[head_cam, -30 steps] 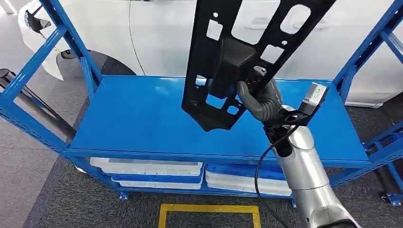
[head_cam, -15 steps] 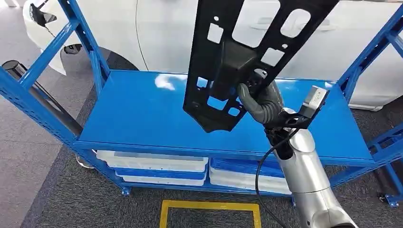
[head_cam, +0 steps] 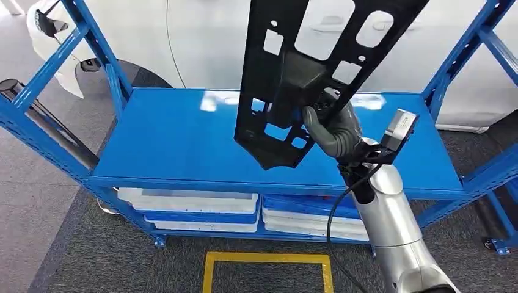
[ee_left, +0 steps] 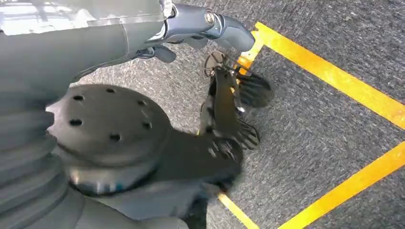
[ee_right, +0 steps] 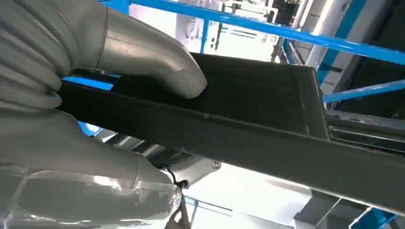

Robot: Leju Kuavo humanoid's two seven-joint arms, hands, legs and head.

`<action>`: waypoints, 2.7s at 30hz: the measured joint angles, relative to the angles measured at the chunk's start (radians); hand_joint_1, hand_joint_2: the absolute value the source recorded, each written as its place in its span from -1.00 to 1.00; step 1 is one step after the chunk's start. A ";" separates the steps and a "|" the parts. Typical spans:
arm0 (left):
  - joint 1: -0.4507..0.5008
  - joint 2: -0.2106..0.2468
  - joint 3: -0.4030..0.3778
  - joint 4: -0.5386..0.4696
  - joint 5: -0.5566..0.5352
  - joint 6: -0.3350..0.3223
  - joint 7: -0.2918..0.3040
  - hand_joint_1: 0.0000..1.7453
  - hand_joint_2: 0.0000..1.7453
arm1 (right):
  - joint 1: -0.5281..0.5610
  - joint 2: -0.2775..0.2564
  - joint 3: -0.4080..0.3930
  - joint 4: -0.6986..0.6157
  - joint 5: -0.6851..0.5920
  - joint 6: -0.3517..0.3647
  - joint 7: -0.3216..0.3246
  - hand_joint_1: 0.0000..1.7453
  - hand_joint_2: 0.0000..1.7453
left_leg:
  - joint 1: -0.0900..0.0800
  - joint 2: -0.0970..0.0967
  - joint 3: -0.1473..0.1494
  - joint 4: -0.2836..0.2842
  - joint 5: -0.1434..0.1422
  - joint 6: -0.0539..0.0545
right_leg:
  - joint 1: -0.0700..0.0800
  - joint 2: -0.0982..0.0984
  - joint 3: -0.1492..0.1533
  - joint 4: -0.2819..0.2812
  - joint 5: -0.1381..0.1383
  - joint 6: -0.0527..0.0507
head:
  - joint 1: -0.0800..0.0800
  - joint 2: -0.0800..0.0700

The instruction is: Take the parts from the cabinet and place them on the table.

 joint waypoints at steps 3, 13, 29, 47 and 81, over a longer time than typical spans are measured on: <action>-0.002 0.001 0.000 0.000 0.001 0.005 0.002 -1.00 1.00 | -0.003 0.001 0.000 0.001 0.000 -0.001 0.000 1.00 1.00 | -0.009 -0.001 -0.003 -0.013 0.003 0.006 | -0.001 0.000 -0.010 0.000 0.013 0.020 | 0.000 0.000; 0.000 0.000 0.000 0.001 0.010 0.019 -0.001 -1.00 1.00 | -0.009 0.001 0.000 0.019 0.002 -0.004 0.000 1.00 1.00 | -0.001 0.004 -0.064 -0.024 0.069 0.026 | -0.012 0.002 -0.053 0.210 -0.116 0.052 | 0.006 0.000; 0.004 -0.001 0.000 0.001 0.008 0.004 -0.001 -1.00 1.00 | -0.005 0.014 0.000 0.021 0.021 -0.029 -0.009 1.00 1.00 | 0.004 0.003 -0.085 0.160 -0.050 -0.025 | -0.007 -0.002 -0.010 -0.003 0.006 0.000 | 0.000 0.000; 0.000 -0.002 0.001 0.002 0.007 -0.002 0.000 -1.00 1.00 | -0.015 0.015 -0.005 0.031 0.031 -0.026 -0.011 1.00 1.00 | -0.006 0.007 -0.082 -0.008 0.074 0.018 | -0.002 0.003 0.082 0.001 -0.077 0.036 | 0.006 0.000; 0.004 -0.002 0.001 0.002 0.000 -0.013 0.001 -1.00 1.00 | 0.003 0.015 -0.008 0.017 0.052 -0.031 -0.014 1.00 1.00 | -0.005 0.010 -0.082 -0.016 0.092 -0.008 | 0.004 0.003 0.066 -0.004 -0.055 0.015 | 0.005 0.000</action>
